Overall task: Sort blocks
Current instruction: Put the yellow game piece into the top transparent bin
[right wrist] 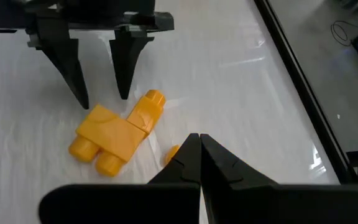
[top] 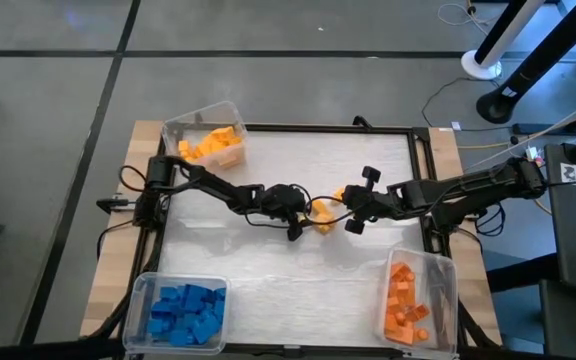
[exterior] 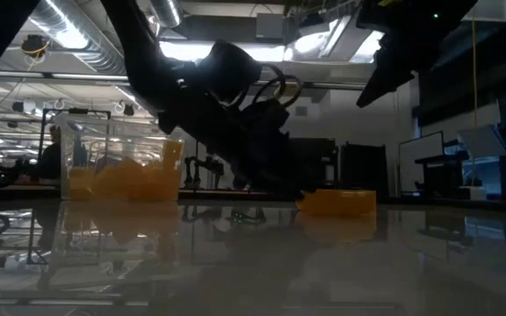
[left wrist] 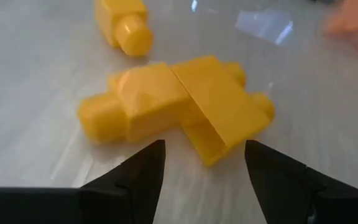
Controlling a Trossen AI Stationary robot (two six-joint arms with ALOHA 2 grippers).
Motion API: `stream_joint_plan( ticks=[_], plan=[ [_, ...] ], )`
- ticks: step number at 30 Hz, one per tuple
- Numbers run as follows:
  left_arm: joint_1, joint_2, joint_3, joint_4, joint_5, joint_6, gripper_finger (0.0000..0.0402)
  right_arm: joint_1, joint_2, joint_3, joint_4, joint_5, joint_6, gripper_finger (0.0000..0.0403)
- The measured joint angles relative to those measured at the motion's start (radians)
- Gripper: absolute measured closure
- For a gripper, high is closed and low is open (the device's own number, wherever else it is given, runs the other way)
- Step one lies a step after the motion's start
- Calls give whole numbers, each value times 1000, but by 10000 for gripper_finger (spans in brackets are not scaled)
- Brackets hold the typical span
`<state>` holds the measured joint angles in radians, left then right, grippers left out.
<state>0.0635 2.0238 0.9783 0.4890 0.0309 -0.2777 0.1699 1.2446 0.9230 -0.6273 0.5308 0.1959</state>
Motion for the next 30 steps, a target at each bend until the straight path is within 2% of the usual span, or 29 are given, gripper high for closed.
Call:
stream_joint_plan(
  ticks=[3,11,18,23,30],
  plan=[
    [-1,23,1,29,37,41,191,0,0,0,0,0,0,402],
    [-5,51,7,80,44,150,192,0,0,0,-3,0,0,402],
    [-6,92,30,107,81,183,199,0,0,0,-3,0,0,402],
    [-9,118,43,110,81,187,256,0,0,0,-3,0,0,402],
    [-19,118,43,118,81,182,387,0,0,0,-3,0,0,402]
  ],
)
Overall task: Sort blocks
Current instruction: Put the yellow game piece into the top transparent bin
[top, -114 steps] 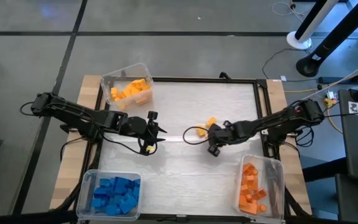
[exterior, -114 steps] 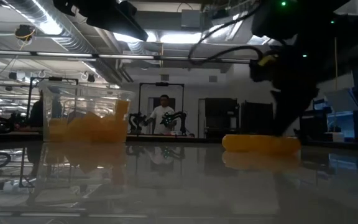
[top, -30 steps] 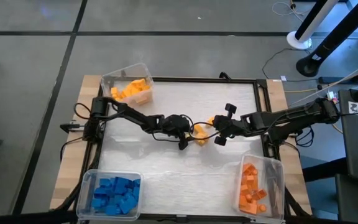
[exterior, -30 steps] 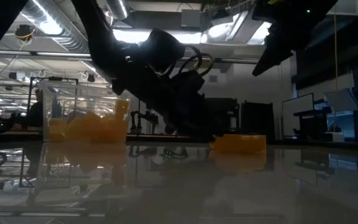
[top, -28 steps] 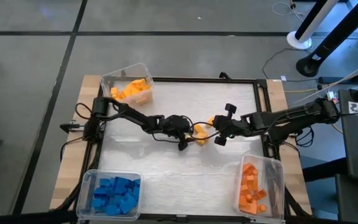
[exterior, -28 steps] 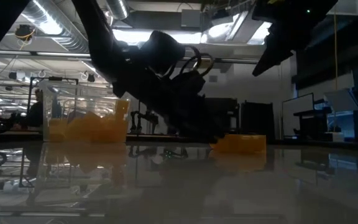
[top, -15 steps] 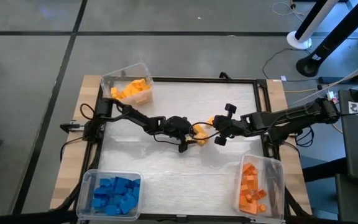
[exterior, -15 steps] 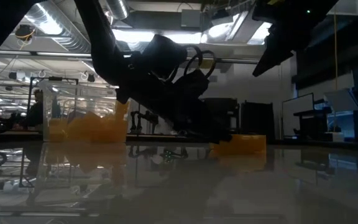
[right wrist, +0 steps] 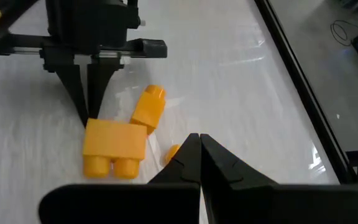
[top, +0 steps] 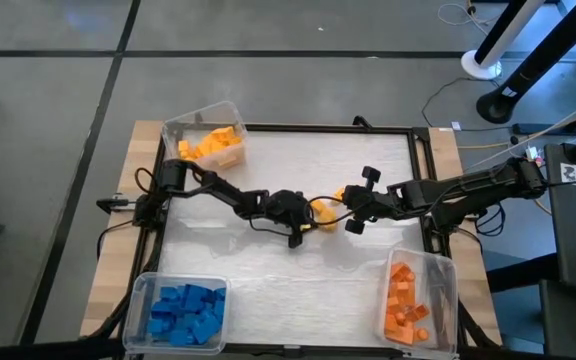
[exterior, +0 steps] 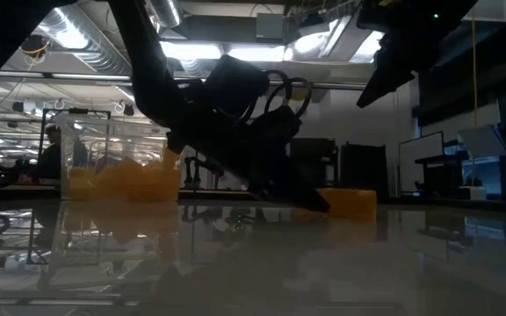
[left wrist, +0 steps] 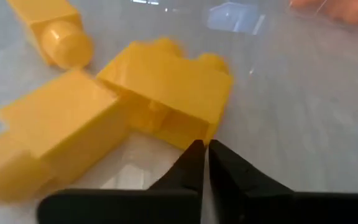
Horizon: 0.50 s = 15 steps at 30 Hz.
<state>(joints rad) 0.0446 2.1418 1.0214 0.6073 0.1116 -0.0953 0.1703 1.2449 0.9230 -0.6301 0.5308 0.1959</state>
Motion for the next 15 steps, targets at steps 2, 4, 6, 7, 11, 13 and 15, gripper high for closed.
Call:
stream_joint_plan(
  ticks=[2,4,6,7,11,13,15],
  plan=[
    [-3,0,0,17,1,-24,393,0,0,0,0,0,0,402],
    [-5,0,0,20,1,-20,393,0,0,0,0,0,0,402],
    [-7,0,0,19,1,-9,398,0,0,0,0,0,0,402],
    [-8,0,0,19,1,-9,399,0,0,0,0,0,0,402],
    [-8,0,0,18,1,-9,400,0,0,0,0,0,0,402],
    [-8,0,0,24,1,-9,400,0,0,0,0,0,0,402],
    [-8,0,0,36,1,-9,400,0,0,0,0,0,0,402]
  ],
)
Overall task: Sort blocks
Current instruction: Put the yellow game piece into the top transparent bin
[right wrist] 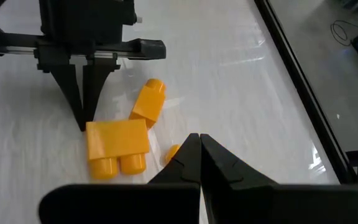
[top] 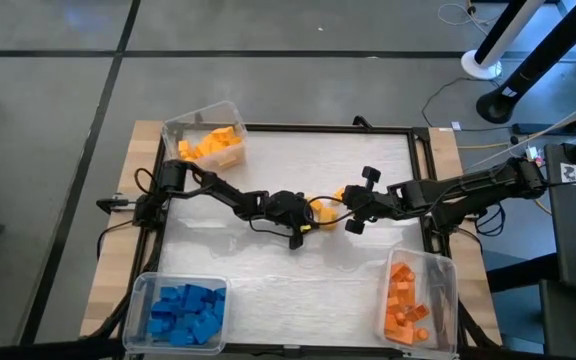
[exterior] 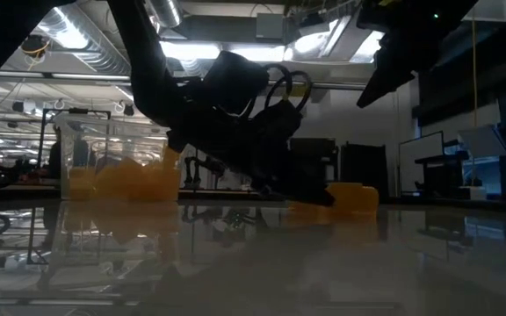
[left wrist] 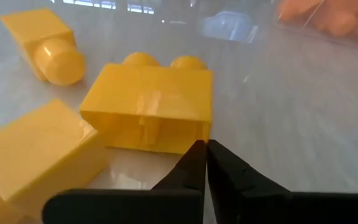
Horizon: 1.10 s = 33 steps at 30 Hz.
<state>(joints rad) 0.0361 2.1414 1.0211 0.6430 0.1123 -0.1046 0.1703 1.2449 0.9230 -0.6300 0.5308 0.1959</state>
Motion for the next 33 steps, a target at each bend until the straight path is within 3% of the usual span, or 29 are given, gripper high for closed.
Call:
stream_joint_plan(
  ticks=[11,20,28,33],
  plan=[
    [-32,0,0,146,20,-52,401,0,0,0,0,0,0,402],
    [-37,-4,1,169,19,-63,401,0,0,0,0,0,0,402],
    [-43,-87,1,176,20,-62,401,0,-27,0,-3,13,-1,402],
    [-43,-155,3,137,19,-19,401,0,-74,0,-1,77,-2,402]
  ],
)
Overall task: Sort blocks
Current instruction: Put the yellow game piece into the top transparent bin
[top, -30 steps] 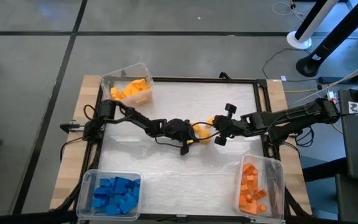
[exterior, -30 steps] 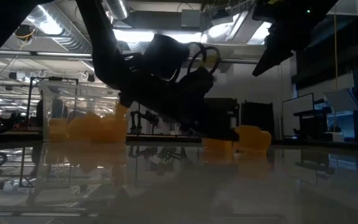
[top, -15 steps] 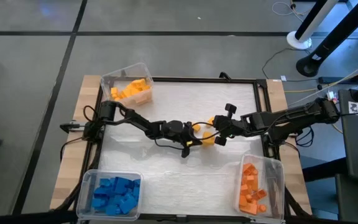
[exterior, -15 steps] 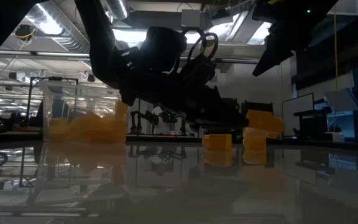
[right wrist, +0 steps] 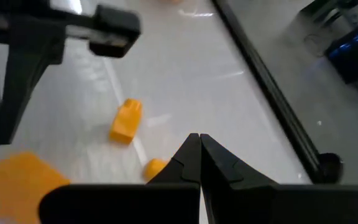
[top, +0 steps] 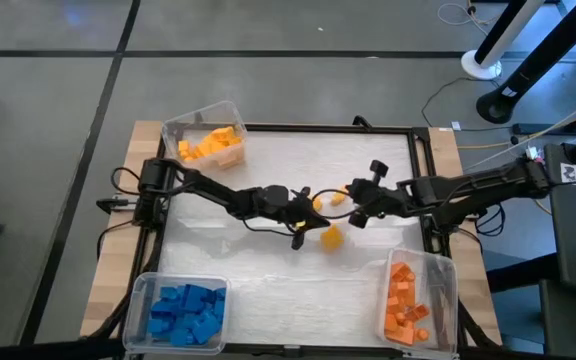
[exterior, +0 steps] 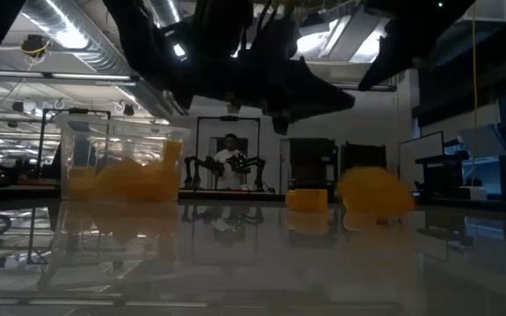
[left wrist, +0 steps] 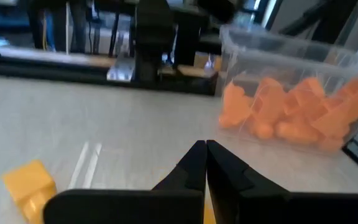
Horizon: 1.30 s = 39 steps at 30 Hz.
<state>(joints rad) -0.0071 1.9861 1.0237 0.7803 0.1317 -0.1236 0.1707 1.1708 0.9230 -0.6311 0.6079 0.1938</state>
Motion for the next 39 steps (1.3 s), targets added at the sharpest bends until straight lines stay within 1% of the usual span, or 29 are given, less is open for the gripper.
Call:
stream_joint_plan(
  ticks=[3,8,10,12,15,20,23,25,29,33,39],
  plan=[
    [0,-12,0,-70,0,1,401,0,-26,0,3,27,-15,402],
    [-9,-10,0,-149,0,1,401,0,-35,0,1,28,-17,402],
    [-14,-9,-1,-180,0,1,394,0,-35,0,1,23,-17,402],
    [-19,-12,-1,-191,0,1,377,0,-31,0,1,7,-16,402],
    [-21,-16,-1,-214,0,-4,338,0,-29,0,1,0,-16,402],
    [-26,-15,-1,-329,-10,-25,262,0,-27,0,1,-25,-16,402],
    [-26,-15,-1,-385,-14,-24,228,0,-27,0,1,-25,-16,402],
    [-26,-15,-1,-414,-16,12,211,-1,-27,0,1,-24,-16,402],
    [-26,-15,-1,-451,-40,111,188,-1,-27,0,1,-24,-16,402],
    [-24,-15,-1,-463,-40,127,178,-1,-27,0,1,-25,-16,402],
    [-25,-11,-1,-494,18,173,177,-1,-27,0,1,-25,-16,402]
  ],
)
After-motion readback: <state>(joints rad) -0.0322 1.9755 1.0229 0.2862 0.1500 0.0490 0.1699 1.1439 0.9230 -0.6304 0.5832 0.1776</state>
